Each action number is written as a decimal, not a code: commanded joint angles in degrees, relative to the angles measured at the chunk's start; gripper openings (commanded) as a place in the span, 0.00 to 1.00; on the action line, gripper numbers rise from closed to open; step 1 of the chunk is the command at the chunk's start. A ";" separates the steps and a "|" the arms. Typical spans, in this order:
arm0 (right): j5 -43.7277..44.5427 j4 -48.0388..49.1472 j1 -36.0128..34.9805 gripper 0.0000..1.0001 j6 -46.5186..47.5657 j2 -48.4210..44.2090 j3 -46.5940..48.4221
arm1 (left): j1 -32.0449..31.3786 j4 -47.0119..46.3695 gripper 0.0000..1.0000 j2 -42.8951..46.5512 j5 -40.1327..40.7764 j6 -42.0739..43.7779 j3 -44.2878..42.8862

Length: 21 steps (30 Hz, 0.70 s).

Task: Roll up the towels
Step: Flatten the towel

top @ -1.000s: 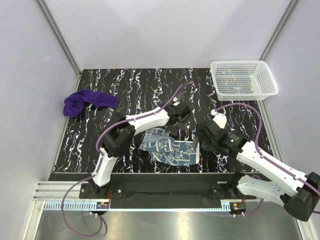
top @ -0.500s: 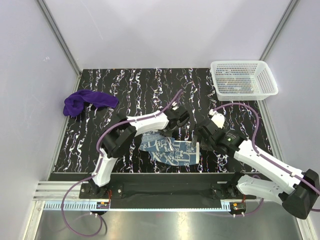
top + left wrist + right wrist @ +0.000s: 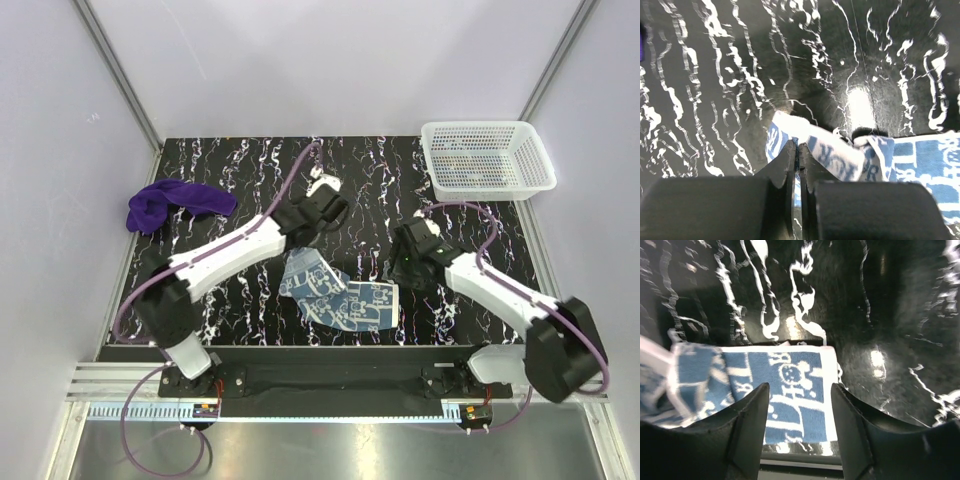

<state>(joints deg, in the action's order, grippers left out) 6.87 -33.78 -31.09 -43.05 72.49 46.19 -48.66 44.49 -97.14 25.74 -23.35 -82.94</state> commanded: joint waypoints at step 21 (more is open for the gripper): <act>-0.72 4.43 0.42 0.56 -2.31 7.41 -4.00 | 0.76 -6.52 0.00 17.43 5.47 -3.10 16.75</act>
<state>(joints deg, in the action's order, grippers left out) 4.03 -29.69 -31.00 -44.45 82.08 43.13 -48.25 40.47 -81.10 29.58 -25.56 -66.70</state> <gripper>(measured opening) 0.556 0.041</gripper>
